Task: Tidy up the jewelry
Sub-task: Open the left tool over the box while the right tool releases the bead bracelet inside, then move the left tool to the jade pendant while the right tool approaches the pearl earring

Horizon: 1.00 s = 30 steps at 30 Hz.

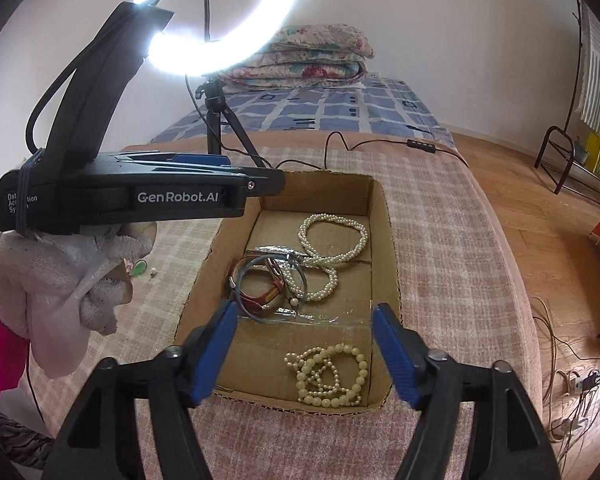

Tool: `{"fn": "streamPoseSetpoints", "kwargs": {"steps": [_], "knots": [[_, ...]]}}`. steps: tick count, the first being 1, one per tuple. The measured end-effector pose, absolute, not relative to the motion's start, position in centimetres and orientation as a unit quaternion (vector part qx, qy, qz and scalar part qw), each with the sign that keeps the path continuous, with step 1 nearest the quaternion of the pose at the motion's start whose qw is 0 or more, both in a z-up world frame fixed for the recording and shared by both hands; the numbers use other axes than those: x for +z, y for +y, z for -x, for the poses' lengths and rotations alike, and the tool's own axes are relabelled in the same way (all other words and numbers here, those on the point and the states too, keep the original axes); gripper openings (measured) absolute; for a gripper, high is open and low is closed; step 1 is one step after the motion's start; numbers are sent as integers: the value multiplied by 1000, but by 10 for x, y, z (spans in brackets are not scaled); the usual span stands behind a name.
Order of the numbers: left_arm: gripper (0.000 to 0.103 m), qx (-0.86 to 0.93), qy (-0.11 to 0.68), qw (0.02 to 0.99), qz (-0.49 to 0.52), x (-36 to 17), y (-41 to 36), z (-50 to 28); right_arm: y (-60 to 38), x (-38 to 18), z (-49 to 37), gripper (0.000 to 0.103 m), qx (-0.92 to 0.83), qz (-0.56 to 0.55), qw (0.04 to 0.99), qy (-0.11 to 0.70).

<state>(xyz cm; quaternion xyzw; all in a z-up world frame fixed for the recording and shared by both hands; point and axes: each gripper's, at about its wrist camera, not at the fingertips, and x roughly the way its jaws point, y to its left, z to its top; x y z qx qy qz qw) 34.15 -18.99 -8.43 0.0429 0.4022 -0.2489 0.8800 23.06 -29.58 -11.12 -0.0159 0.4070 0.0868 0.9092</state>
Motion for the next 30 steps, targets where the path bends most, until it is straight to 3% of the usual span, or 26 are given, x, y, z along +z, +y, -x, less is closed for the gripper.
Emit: {"fn": "streamPoseSetpoints", "kwargs": {"steps": [7,17,30], "knots": [[78,-244,395,885,-38,-77,-182,-337,-289,-108,-228,102,69,36,914,397],[80,-235,397,887,-26,-60,-148,-328,-273,-101,-223,103,65,57,917,389],[80,-202,374,905,-11,-32,-49,-310,-239,-93,-222,103,95,75,917,379]]}}
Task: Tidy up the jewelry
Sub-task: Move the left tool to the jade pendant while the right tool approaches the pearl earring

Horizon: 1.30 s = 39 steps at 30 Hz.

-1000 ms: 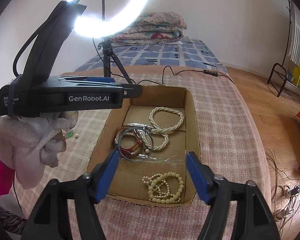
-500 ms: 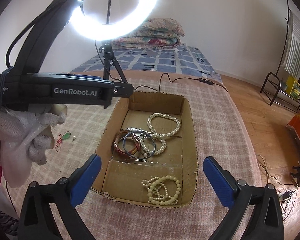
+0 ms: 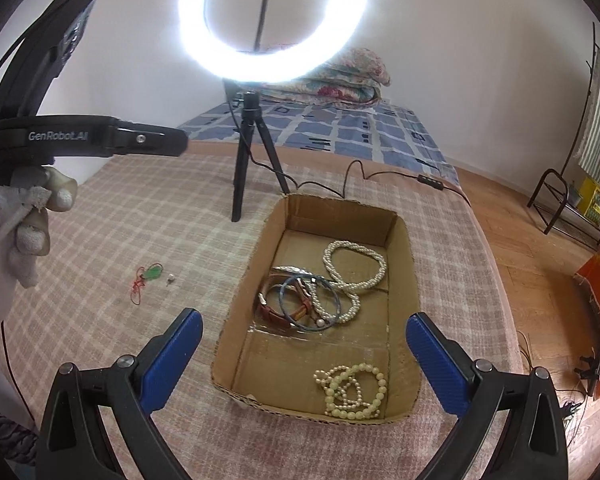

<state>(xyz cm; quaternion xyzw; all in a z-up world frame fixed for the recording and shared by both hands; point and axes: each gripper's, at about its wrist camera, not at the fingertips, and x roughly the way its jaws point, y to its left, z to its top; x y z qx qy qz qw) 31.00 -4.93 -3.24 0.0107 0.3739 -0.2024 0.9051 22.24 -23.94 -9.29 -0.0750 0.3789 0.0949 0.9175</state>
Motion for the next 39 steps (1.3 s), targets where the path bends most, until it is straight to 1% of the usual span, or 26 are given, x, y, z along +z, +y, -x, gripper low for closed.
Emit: {"fn": "streamPoseSetpoints", "kwargs": {"steps": [6,8,9,11,14,19,20,22,23,25,27,28,30,33,34,36,39], "knots": [[80,-179,380,907,-13,-37,-5,-299,-216,-86,-224,103,129,78,920,361],[80,-171,384,907,-14,-42,8,-296,-208,-86,-226,101,137,80,920,357],[80,-167,387,907,-13,-44,15,-295,-205,-87,-227,99,142,81,920,357],[80,-161,393,905,-10,-50,26,-293,-197,-89,-231,91,152,81,916,362],[80,-156,403,902,-4,-60,39,-292,-189,-93,-237,85,161,75,912,371],[80,-162,423,892,7,-79,52,-288,-184,-100,-250,77,173,49,903,391],[78,-165,427,889,10,-83,54,-287,-183,-102,-253,72,177,39,900,397],[66,-170,440,882,15,-93,55,-289,-181,-106,-260,65,187,19,892,410],[64,-173,446,878,18,-98,56,-290,-180,-108,-263,63,190,10,889,417],[57,-181,459,869,26,-109,57,-291,-178,-113,-269,62,192,-9,882,430],[54,-188,470,862,24,-119,55,-290,-176,-118,-275,57,198,-29,873,444],[50,-193,476,858,20,-124,53,-290,-174,-121,-279,52,203,-39,867,454],[47,-202,485,851,12,-132,48,-290,-169,-127,-284,46,213,-57,856,467],[46,-214,491,845,1,-140,41,-289,-157,-137,-294,43,218,-66,842,488],[44,-217,491,843,-1,-142,39,-289,-153,-140,-297,39,221,-67,838,495],[39,-222,495,840,-3,-146,35,-291,-144,-146,-303,37,224,-69,831,505],[39,-224,499,837,-10,-153,31,-296,-134,-157,-313,34,225,-79,820,519]]}}
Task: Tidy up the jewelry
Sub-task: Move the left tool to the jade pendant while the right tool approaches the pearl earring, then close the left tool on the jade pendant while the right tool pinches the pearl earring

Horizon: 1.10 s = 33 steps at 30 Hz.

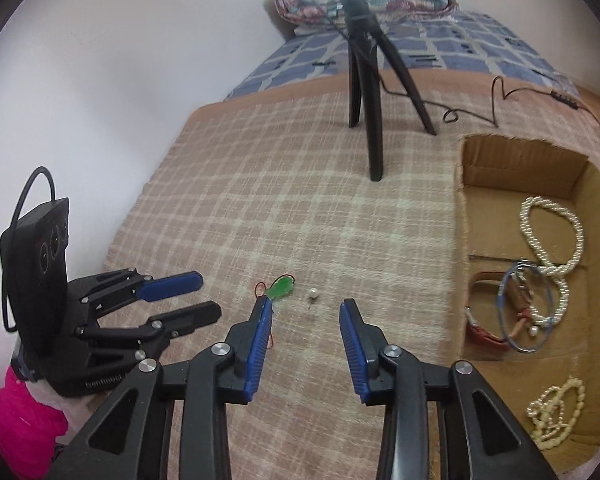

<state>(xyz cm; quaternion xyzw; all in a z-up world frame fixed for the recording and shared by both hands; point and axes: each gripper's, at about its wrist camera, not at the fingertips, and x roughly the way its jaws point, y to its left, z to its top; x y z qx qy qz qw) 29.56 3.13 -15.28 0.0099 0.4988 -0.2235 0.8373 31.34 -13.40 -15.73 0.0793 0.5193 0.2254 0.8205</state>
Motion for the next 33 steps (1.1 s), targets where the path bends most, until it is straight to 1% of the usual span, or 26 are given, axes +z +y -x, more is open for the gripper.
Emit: {"fn": "streamPoseSetpoints", "kwargs": {"steps": [6,8,13,22,32,33], "knots": [[39,-228,509,830,-21,-168,26,-305,-119,-180,-330,29,222,-84,808,540],[39,-229,512,828,-26,-173,23,-307,-118,-188,-336,25,219,-90,804,546],[39,-233,516,823,-44,-183,18,-310,-116,-207,-346,21,217,-100,795,557],[39,-241,515,820,-59,-193,10,-319,-111,-226,-352,18,214,-89,792,565],[39,-231,516,822,-76,-201,4,-328,-105,-231,-352,14,212,-61,796,564],[36,-229,516,822,-83,-203,3,-328,-104,-231,-351,14,212,-57,796,564]]}}
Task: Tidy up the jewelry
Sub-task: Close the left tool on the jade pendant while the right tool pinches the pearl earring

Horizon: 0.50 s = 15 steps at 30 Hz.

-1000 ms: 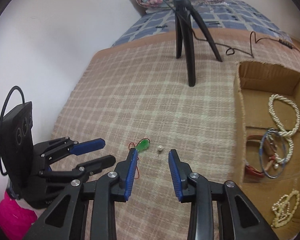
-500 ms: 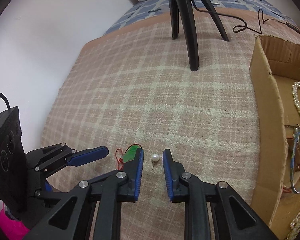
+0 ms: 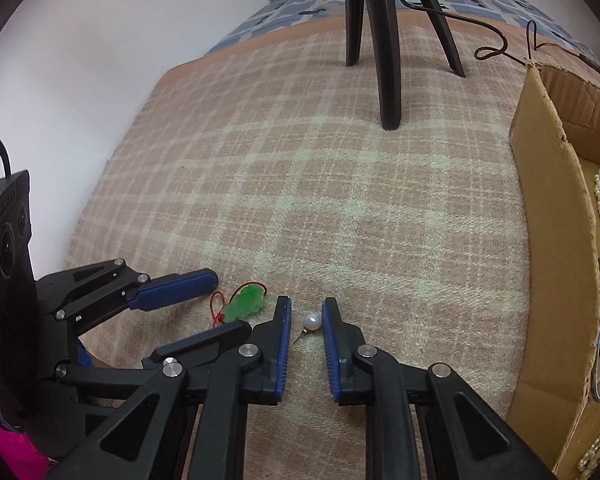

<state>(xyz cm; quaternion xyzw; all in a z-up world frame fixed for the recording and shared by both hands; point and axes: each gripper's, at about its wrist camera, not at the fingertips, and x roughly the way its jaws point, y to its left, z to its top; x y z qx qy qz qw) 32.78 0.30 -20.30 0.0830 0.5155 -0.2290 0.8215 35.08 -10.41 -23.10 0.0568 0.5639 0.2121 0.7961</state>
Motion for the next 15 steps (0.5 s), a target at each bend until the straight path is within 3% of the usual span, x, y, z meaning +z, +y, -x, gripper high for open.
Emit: {"fn": "streamPoseSetpoints", "kwargs": {"steps": [3,6,15], "knots": [[29,-223,510,825,-99,-206,0,-327,-103,-231,-350,13,212,-43,799,561],[14,-217,505,829,-103,-207,1,-328,-101,-231,-349,11,213,-33,800,559],[12,-212,498,835,-100,-206,4,-327,-97,-232,-340,8,214,-4,806,551]]}}
